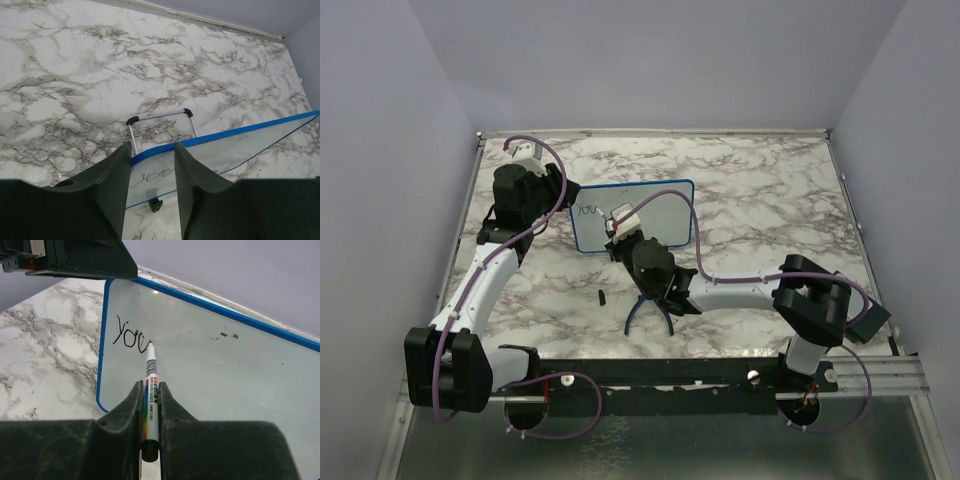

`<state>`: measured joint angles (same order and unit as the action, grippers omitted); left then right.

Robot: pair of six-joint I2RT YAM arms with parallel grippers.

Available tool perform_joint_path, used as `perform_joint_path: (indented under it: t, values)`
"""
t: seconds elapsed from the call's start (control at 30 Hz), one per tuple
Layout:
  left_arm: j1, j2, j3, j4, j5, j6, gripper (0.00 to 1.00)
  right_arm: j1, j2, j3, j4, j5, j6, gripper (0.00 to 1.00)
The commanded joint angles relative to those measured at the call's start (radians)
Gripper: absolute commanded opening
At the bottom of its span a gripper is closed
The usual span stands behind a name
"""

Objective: Write a sentence on the whiteboard

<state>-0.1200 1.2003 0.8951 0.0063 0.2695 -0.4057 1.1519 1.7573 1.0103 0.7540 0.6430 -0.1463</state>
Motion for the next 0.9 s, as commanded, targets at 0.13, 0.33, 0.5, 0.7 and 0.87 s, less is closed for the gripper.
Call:
perform_joint_path:
  t: [0.13,0.33,0.5,0.7,0.87]
  values:
    - [-0.003,-0.015,-0.012,-0.014,0.039,0.004,0.40,-0.006,-0.019,-0.033,-0.043,0.051,0.030,0.01]
    - [-0.004,-0.015,-0.013,-0.014,0.039,0.003,0.40,-0.007,-0.022,-0.038,-0.041,0.057,0.029,0.01]
    - [-0.003,-0.015,-0.013,-0.015,0.039,0.003,0.40,-0.007,-0.025,-0.038,-0.035,0.063,0.023,0.01]
    - [-0.004,-0.015,-0.012,-0.015,0.039,0.004,0.40,-0.007,-0.033,-0.044,-0.029,0.074,0.012,0.01]
    - [-0.004,-0.016,-0.013,-0.015,0.040,0.002,0.40,-0.007,-0.036,-0.042,-0.027,0.071,0.010,0.01]
